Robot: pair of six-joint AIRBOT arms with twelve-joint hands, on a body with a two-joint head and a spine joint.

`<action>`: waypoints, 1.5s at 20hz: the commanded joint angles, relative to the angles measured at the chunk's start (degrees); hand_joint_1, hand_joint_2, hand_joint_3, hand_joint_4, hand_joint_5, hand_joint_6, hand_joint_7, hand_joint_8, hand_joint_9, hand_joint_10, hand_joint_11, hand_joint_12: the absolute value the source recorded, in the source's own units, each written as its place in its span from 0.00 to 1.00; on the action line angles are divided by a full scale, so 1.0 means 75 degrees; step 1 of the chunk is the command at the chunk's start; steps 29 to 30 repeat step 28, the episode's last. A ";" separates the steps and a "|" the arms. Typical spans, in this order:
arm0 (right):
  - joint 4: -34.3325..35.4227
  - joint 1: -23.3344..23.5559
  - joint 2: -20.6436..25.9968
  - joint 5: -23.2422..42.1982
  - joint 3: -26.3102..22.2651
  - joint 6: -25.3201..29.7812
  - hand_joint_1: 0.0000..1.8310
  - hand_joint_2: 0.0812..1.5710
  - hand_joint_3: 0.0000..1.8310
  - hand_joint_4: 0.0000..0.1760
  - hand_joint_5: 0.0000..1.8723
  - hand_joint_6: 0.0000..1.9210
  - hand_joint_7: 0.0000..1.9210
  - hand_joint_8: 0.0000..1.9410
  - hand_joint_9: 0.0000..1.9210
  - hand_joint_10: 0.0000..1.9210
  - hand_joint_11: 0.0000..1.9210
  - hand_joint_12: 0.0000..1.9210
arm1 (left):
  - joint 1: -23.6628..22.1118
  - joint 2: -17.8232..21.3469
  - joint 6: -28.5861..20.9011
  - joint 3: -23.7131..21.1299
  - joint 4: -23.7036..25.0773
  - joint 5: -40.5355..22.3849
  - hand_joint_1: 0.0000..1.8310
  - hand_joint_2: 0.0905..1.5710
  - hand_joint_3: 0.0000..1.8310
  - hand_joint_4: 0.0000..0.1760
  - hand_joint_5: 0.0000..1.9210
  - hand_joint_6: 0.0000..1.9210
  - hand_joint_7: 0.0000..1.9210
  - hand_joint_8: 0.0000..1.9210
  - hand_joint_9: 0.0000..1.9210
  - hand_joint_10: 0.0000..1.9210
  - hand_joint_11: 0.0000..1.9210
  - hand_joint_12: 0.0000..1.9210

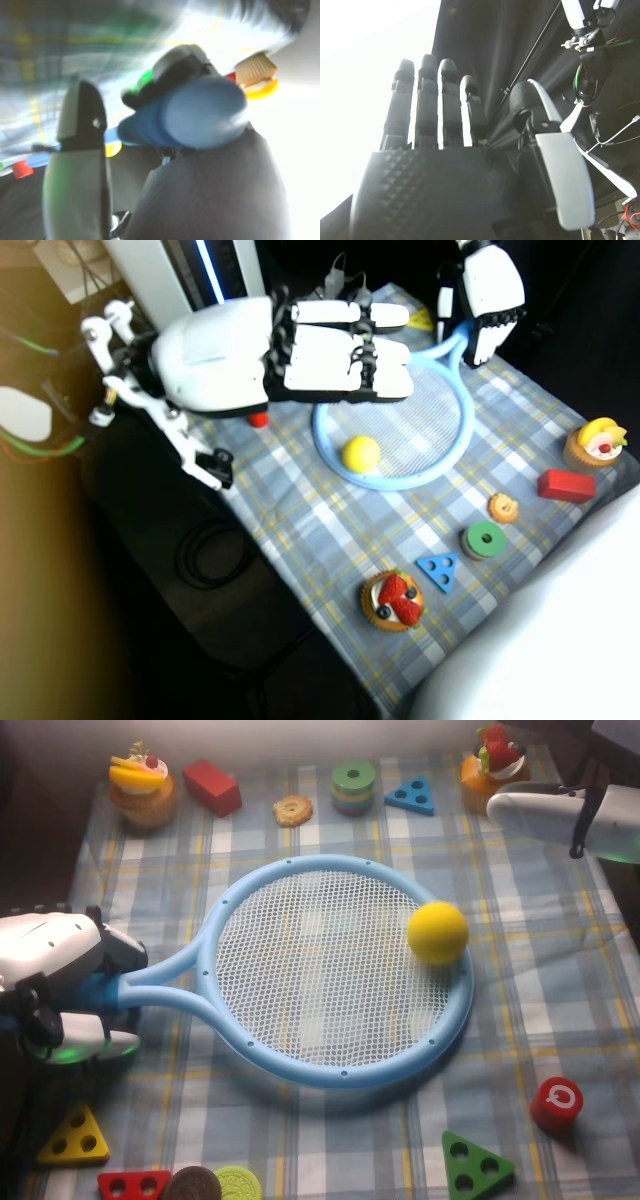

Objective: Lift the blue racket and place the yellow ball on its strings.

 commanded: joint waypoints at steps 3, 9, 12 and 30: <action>0.0363 0.0016 0.0032 0.0855 -0.0048 0.0025 0.17 0.91 0.00 0.17 0.11 0.00 0.20 0.00 0.20 0.00 0.15 0.01 | -0.0038 -0.0011 0.0005 -0.0041 0.0032 -0.0857 0.60 0.74 0.00 0.00 0.24 0.22 0.29 0.54 0.32 0.58 0.33 0.76; 0.0517 -0.0162 0.0177 0.1036 -0.0117 0.0025 0.14 0.91 0.00 0.21 0.11 0.00 0.19 0.00 0.19 0.00 0.14 0.00 | 0.0124 0.0889 -0.0855 -0.0957 0.0676 -0.2773 0.37 0.73 0.00 0.99 0.00 0.00 0.00 0.00 0.00 0.00 0.00 0.01; 0.0732 -0.0411 0.0351 0.1426 -0.0253 0.0020 0.13 0.89 0.00 0.16 0.12 0.00 0.20 0.00 0.19 0.00 0.12 0.00 | 0.0419 0.1636 -0.2670 -0.1439 0.1601 -0.4218 0.28 0.77 0.01 0.94 0.00 0.00 0.00 0.00 0.00 0.00 0.00 0.00; 0.3380 -0.2988 0.0912 0.4789 -0.1151 -0.0899 0.33 0.66 0.00 0.35 0.21 0.01 0.27 0.00 0.29 0.00 0.24 0.02 | 0.2109 0.1588 -1.0502 -0.0454 0.2421 -0.8879 0.30 0.56 0.01 1.00 0.00 0.00 0.00 0.00 0.00 0.00 0.00 0.00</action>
